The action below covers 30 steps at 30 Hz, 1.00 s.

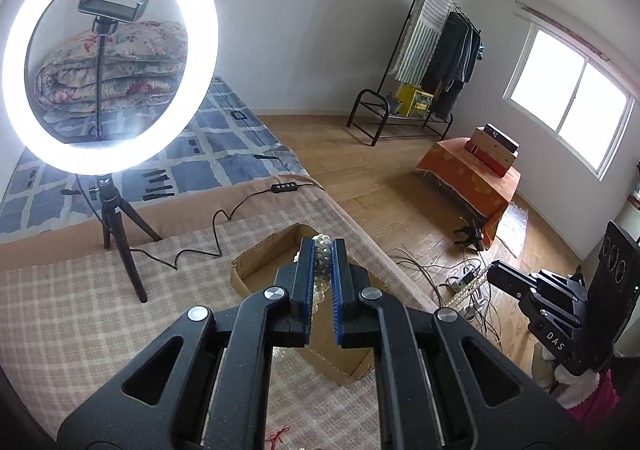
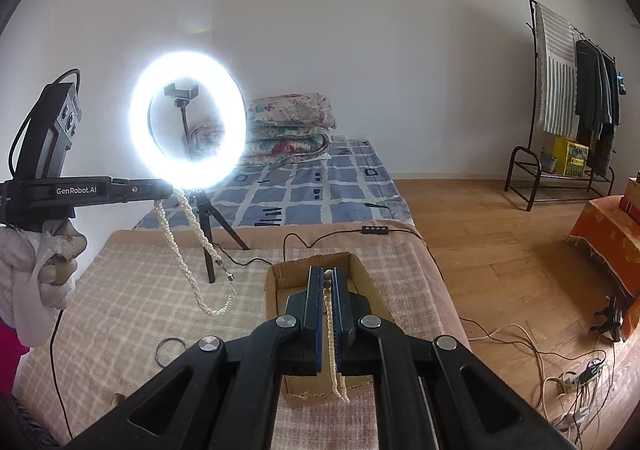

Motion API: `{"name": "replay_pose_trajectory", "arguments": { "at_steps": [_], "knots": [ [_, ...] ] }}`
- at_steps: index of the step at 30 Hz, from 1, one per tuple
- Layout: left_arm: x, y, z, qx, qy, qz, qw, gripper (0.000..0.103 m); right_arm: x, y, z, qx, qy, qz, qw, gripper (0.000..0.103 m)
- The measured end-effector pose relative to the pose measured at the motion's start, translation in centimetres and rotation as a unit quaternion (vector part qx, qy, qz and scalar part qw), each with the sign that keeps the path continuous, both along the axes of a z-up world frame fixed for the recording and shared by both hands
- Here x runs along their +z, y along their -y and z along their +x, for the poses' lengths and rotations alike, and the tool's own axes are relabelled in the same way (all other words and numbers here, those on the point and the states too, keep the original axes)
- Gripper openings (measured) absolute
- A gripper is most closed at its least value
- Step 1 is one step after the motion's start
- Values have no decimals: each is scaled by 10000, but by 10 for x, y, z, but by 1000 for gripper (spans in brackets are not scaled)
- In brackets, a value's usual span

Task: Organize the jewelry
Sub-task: 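Lift the pearl necklace with the right tool and carry it over the cardboard box, then open the right tool to drop the necklace into the box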

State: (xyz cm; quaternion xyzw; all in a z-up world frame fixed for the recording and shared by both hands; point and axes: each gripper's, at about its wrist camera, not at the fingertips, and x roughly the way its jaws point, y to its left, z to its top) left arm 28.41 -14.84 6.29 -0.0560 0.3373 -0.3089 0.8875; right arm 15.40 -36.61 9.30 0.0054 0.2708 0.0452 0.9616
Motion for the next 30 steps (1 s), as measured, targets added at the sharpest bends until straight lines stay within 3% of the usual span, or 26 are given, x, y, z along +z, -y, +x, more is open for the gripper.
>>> {"name": "replay_pose_trajectory", "arguments": {
  "at_steps": [10, 30],
  "knots": [
    [-28, 41, 47, 10, -181, 81, 9998, 6, -23, 16, 38, -56, -140, -28, 9999, 1],
    [-120, 90, 106, 1, -709, 587, 9958, 6, -118, 43, 89, -117, -1188, 139, 9928, 1]
  ]
}}
